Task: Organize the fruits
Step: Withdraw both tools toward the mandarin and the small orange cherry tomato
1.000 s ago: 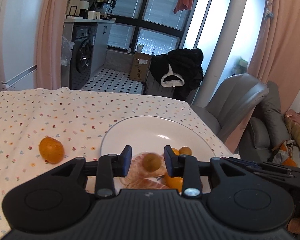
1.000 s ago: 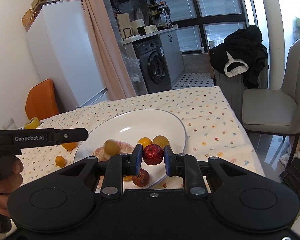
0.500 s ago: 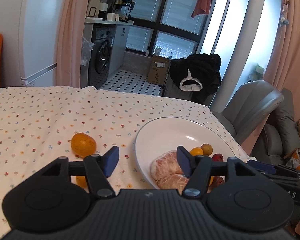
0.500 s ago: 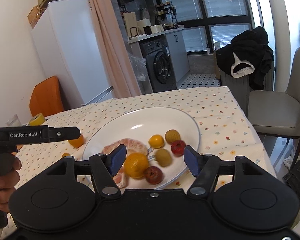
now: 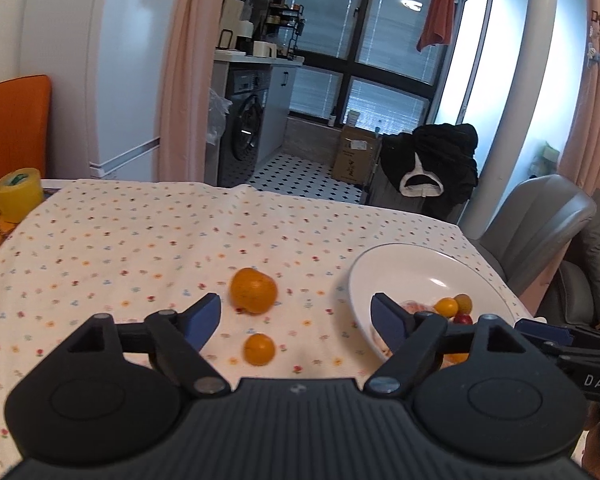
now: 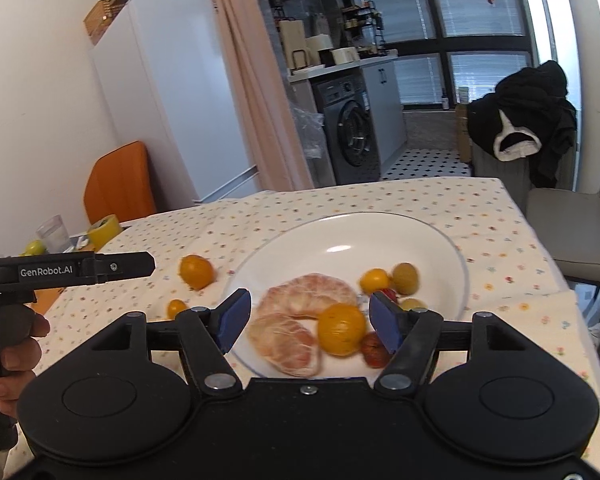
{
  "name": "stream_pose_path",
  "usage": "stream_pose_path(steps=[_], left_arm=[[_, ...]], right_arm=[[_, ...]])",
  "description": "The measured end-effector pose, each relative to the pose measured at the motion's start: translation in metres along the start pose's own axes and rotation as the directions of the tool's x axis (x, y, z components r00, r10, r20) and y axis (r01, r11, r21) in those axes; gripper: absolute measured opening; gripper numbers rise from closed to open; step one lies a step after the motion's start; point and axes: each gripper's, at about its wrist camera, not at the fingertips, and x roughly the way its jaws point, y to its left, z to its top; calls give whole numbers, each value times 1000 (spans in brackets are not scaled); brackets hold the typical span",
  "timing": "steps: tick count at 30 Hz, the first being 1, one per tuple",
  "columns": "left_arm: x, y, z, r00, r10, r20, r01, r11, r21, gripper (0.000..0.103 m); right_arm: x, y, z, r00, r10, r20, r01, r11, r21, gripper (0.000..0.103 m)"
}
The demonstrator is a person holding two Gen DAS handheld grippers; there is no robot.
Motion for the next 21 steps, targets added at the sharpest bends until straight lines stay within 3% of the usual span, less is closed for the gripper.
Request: stream_pose_path(steps=[9, 21], left_arm=[[-17, 27, -2, 998, 62, 0, -62, 998, -28, 81], [-17, 39, -10, 996, 70, -46, -70, 997, 9, 80]], right_arm=[[6, 35, 3, 998, 62, -11, -62, 996, -57, 65], [20, 59, 5, 993, 106, -47, -110, 990, -92, 65]])
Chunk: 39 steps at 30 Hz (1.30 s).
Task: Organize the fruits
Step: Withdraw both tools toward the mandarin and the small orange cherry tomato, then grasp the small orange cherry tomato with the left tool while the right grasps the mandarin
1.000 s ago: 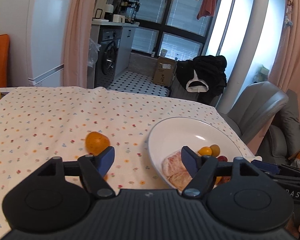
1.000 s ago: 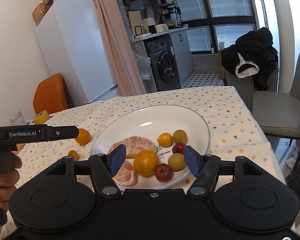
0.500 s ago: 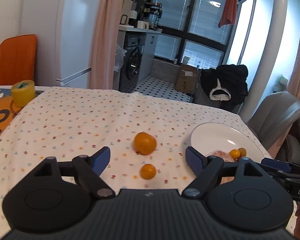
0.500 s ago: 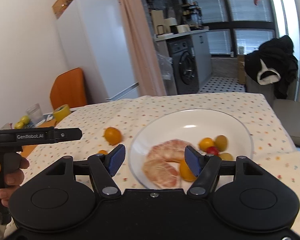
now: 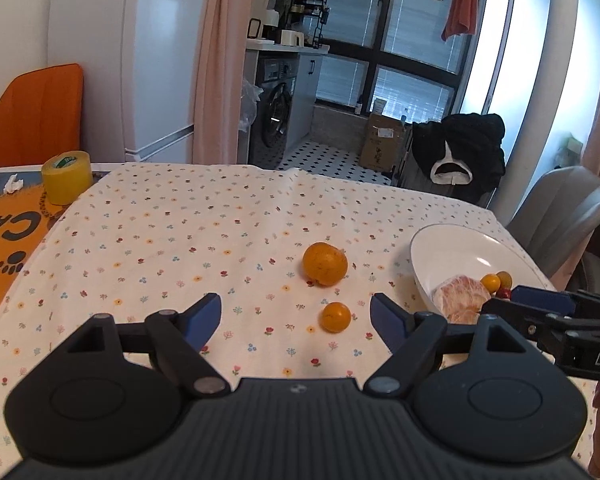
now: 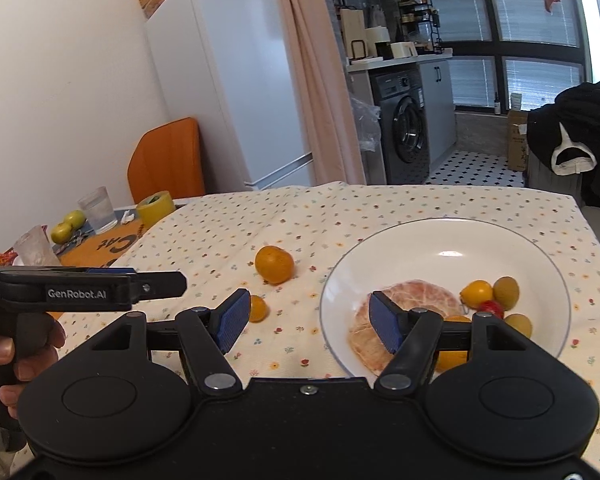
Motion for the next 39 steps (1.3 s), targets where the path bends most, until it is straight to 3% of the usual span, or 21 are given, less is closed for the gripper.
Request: stream_pose_path(steps=[6, 19, 27, 31, 39], left_arm=[[12, -5, -4, 999, -23, -32, 24, 1000, 10, 75], [53, -13, -8, 994, -56, -91, 56, 998, -1, 50], [76, -18, -9, 990, -69, -126, 69, 998, -11, 40], [86, -18, -10, 988, -72, -136, 70, 997, -20, 24], [77, -6, -7, 993, -40, -108, 36, 999, -35, 22]], right_arm=[[6, 1, 2, 1000, 8, -23, -8, 1000, -21, 65], [30, -5, 10, 998, 23, -63, -26, 999, -42, 63], [44, -9, 15, 995, 46, -86, -51, 997, -53, 57], [50, -8, 16, 994, 55, -94, -61, 996, -59, 57], [64, 3, 25, 992, 80, -100, -90, 991, -96, 55]])
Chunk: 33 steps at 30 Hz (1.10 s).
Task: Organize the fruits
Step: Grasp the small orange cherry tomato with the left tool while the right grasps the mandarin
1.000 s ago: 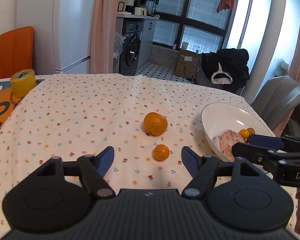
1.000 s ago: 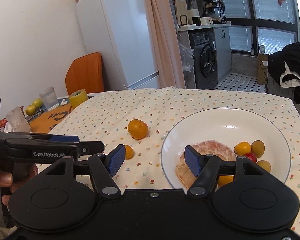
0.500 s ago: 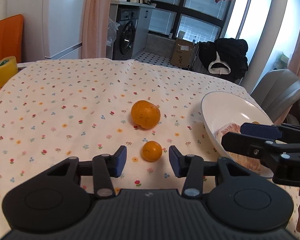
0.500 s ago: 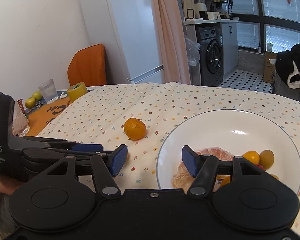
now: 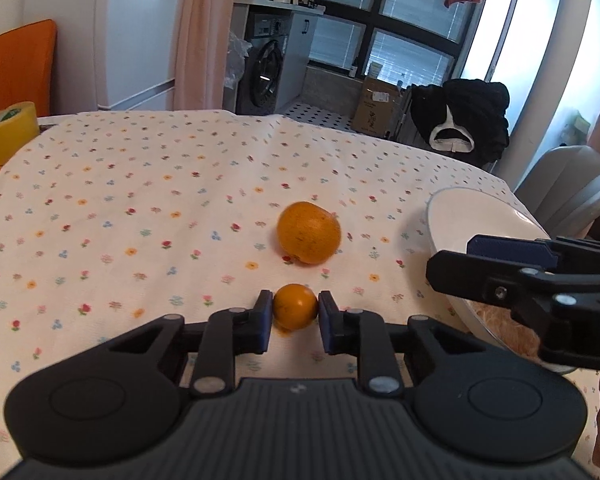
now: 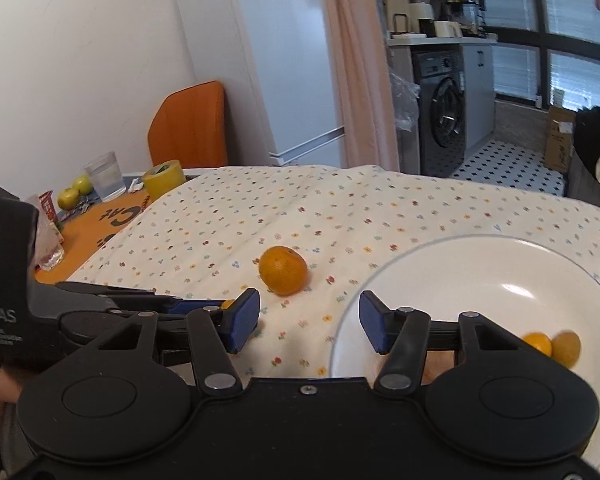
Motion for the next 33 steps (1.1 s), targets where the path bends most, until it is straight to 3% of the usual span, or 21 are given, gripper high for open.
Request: stream_pose_path(steps=[10, 28, 29, 31, 33], left_arm=[[-21, 27, 8, 996, 76, 53, -74, 997, -38, 22], [-47, 79, 3, 982, 170, 84, -157, 978, -137, 23], [-47, 81, 2, 982, 171, 83, -158, 977, -141, 23], [-48, 81, 2, 982, 170, 83, -156, 977, -145, 22], [-50, 80, 3, 983, 161, 93, -147, 979, -143, 22]], right_arm=[[30, 17, 15, 999, 45, -27, -47, 998, -51, 55], [80, 33, 26, 996, 10, -90, -22, 992, -123, 55], [84, 35, 25, 994, 3, -106, -17, 990, -138, 54], [90, 35, 23, 993, -33, -114, 15, 989, -150, 40], [88, 32, 23, 993, -26, -116, 11, 991, -133, 37]])
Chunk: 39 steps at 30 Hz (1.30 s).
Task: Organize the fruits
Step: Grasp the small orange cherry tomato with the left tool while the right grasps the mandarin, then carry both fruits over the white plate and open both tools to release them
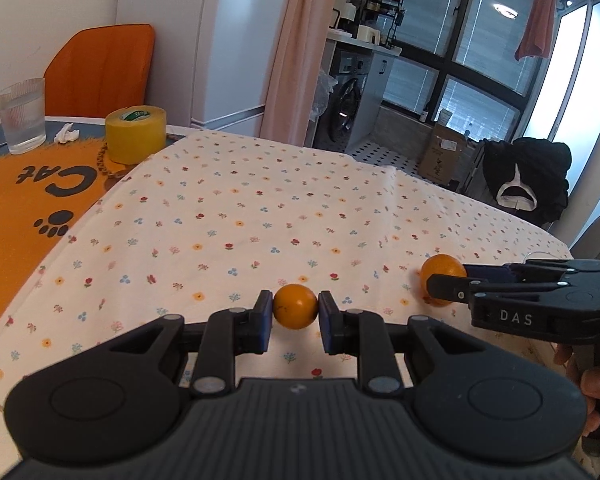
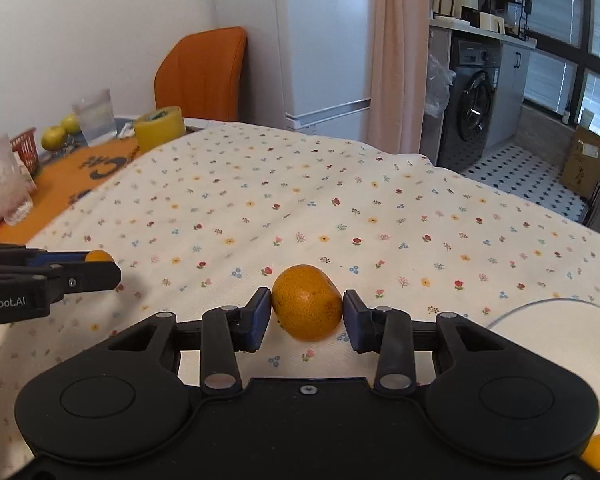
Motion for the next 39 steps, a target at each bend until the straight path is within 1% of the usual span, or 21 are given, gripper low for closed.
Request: stream_pose_path(steps=[4, 7, 11, 17, 22, 32, 39], left_arm=[[-4, -4, -1, 1000, -12, 6, 12, 1000, 4, 22], [-4, -9, -2, 1000, -23, 5, 23, 1000, 6, 23], [-6, -21, -3, 999, -49, 7, 48, 999, 26, 23], [-9, -42, -1, 997, -79, 16, 78, 996, 53, 22], [-10, -58, 1, 995, -99, 22, 97, 992, 80, 23], [-9, -98, 6, 988, -150, 30, 144, 979, 146, 23], [-1, -126, 7, 982, -187, 23, 179, 964, 198, 23]], right_arm=[[-9, -2, -3, 1000, -13, 11, 13, 1000, 3, 36], [-19, -5, -5, 1000, -4, 26, 3, 1000, 25, 36], [-34, -7, -4, 998, -33, 51, 32, 999, 11, 36], [-59, -27, -3, 994, -55, 94, 50, 997, 54, 36], [-79, -39, -7, 990, -75, 119, 68, 996, 65, 36], [-109, -74, -18, 978, -152, 141, 137, 984, 111, 36], [-118, -100, -27, 970, -198, 141, 175, 972, 159, 36]])
